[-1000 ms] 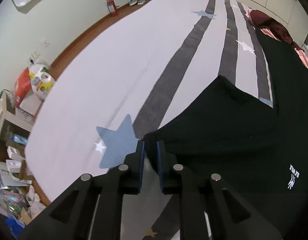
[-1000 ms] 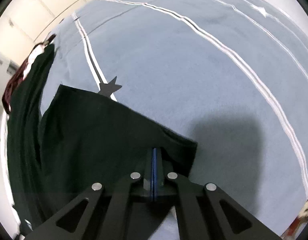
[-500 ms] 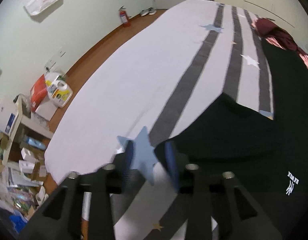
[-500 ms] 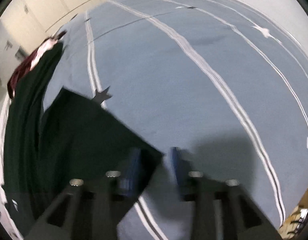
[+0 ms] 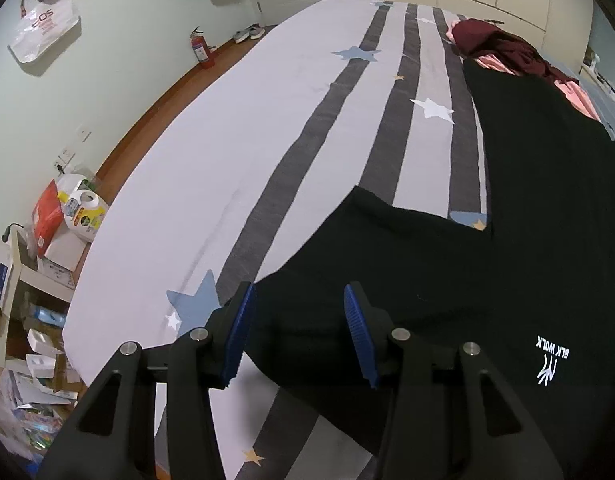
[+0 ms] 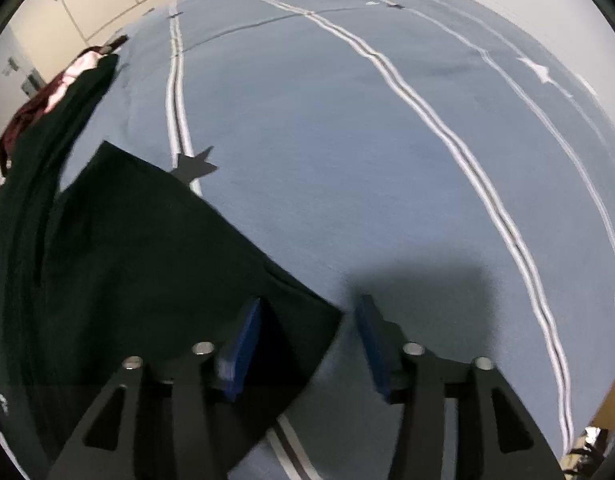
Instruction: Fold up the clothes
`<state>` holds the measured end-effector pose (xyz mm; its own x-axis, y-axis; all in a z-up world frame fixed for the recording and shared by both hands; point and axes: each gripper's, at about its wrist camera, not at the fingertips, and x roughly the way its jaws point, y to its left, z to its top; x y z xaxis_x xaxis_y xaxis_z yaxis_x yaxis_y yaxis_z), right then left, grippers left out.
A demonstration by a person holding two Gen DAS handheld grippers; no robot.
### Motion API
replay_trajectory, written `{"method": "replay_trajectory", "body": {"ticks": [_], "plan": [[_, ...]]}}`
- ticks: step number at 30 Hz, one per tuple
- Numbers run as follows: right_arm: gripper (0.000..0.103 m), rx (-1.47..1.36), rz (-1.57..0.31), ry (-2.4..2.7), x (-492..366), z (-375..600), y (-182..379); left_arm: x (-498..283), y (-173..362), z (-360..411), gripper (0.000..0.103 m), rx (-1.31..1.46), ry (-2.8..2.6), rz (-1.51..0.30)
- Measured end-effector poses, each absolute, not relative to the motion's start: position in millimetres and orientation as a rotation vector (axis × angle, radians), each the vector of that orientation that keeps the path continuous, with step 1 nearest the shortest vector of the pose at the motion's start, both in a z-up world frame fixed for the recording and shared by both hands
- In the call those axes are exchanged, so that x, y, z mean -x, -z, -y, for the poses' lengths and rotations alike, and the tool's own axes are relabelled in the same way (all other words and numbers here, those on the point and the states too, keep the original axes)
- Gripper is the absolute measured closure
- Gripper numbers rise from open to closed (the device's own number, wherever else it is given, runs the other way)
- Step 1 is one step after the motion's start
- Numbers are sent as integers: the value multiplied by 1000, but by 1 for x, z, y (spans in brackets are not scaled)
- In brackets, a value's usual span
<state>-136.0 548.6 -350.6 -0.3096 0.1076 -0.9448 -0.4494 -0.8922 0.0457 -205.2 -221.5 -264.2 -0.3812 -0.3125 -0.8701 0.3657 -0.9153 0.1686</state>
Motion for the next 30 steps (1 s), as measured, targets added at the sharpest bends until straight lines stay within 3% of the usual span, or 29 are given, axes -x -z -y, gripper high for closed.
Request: {"method": "replay_trajectory", "body": {"ticks": [4,11,30], "plan": [[45,1596,-477,-2263,130,-547,355,204,265,221,60,-1449,2317,-95],[99,1593,-464,-2311,132,-538,347,204,272,204,60,-1485,2340,-114],[100,1567,-483,-2264,97,-573,330,206,266,189,60,-1499,2352,-105]]}}
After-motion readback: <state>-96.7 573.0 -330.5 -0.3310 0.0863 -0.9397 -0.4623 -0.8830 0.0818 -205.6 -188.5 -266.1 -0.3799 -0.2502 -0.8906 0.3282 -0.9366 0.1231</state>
